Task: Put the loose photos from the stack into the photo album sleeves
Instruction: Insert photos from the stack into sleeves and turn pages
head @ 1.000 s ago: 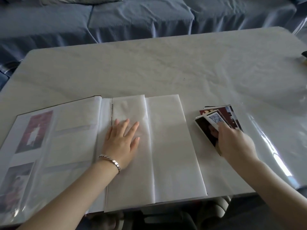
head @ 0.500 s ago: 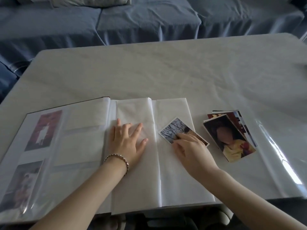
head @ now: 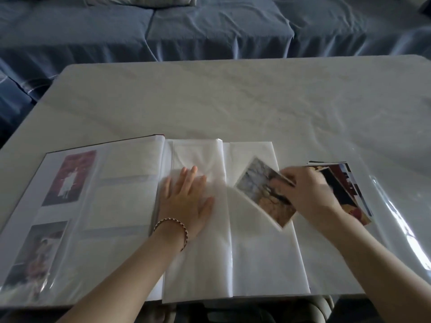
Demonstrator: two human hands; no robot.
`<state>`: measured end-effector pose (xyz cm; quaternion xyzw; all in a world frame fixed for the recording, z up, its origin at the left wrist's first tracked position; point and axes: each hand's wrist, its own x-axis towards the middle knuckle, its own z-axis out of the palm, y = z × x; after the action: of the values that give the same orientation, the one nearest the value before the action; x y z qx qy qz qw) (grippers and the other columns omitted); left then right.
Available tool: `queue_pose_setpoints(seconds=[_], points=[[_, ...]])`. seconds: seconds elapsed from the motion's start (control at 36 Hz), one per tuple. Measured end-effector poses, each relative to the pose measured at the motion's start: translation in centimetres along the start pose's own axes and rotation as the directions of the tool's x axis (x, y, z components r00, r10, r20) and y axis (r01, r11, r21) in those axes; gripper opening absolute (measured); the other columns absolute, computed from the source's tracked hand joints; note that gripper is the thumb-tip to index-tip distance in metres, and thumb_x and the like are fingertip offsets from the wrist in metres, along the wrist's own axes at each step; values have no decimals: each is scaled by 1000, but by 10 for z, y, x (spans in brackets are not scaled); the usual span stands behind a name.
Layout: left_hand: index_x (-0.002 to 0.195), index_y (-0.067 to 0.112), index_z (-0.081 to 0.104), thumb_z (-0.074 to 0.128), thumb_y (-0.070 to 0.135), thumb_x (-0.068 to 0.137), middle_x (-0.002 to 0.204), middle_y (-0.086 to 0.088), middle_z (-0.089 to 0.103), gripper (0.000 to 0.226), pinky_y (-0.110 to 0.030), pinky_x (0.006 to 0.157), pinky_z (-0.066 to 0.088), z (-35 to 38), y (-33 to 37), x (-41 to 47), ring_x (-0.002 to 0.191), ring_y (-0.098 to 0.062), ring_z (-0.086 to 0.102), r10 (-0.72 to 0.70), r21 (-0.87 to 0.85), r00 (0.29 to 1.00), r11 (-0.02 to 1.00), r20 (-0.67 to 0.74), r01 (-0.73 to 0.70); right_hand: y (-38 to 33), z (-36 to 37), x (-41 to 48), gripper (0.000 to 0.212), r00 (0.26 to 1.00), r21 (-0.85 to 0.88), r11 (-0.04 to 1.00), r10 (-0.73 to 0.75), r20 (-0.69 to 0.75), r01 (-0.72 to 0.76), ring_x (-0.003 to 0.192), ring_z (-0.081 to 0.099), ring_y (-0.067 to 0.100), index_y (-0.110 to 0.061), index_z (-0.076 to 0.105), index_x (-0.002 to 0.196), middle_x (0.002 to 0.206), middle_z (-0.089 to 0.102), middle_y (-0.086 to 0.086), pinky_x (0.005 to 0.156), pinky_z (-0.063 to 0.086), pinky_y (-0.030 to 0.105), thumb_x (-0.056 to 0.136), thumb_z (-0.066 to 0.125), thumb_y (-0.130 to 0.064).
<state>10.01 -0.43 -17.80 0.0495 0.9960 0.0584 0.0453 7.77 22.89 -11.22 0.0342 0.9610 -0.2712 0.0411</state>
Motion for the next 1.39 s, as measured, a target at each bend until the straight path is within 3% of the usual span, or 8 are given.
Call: queue_pose_setpoints(seconds=[0.08,0.19,0.39,0.56,0.81,1.11,1.31,1.39], points=[[147,32,17,27,49,95,158,6,-5,56,-37,110,-14,1,0,0,144,-12,-9,8,-4,999,1000,-35,-8,-10,-6,6,13,981,351,933,-15,-191,83,67,62,27,-9,64,86,75,68,11,61,48,39,89,61,-21],[147,31,18,26,50,95,158,6,-5,56,-36,109,-16,3,0,-1,144,-12,-9,14,2,999,1000,-43,-14,-18,9,18,23,977,545,838,129,-169,-16,36,56,15,-7,51,109,70,64,13,38,45,27,96,50,-26],[148,32,14,26,50,94,158,7,-6,58,-34,108,-20,4,0,0,144,-12,-10,11,6,999,1000,-53,-11,-35,46,25,9,981,548,836,77,-178,33,34,57,13,-9,42,93,63,53,2,31,32,17,98,45,-16],[148,32,13,27,51,95,158,7,-7,59,-35,109,-18,5,0,0,144,-11,-11,2,9,998,1000,-56,-1,-41,51,23,33,975,432,895,-13,-224,111,38,59,9,-32,33,69,63,53,-6,38,44,29,99,42,-21],[149,32,11,23,52,94,158,6,-8,59,-34,108,-20,6,-1,0,144,-11,-11,7,10,998,1000,-61,-6,-38,56,20,37,974,294,945,-81,-209,142,37,56,11,-29,35,63,59,54,0,35,33,16,99,39,-24],[149,28,4,24,49,95,158,3,-11,61,-31,109,-18,1,-1,-1,144,-14,-13,20,-33,998,999,-62,-22,-38,57,39,33,970,204,972,67,235,-117,29,50,8,-7,49,69,53,56,5,32,34,14,98,45,-22],[125,12,50,59,52,79,131,-7,49,62,-41,113,9,-24,-4,-12,128,-24,41,-56,31,980,998,-189,63,-49,42,55,35,825,206,924,167,539,-322,24,38,5,-5,43,67,32,52,-3,33,29,15,100,42,-19],[134,23,41,46,65,82,147,7,34,67,-39,111,-4,-27,-21,-16,143,-14,16,-22,103,996,994,-91,31,-51,33,53,33,791,230,901,174,586,-369,20,33,3,-5,44,70,31,51,-2,30,27,13,100,41,-17]])
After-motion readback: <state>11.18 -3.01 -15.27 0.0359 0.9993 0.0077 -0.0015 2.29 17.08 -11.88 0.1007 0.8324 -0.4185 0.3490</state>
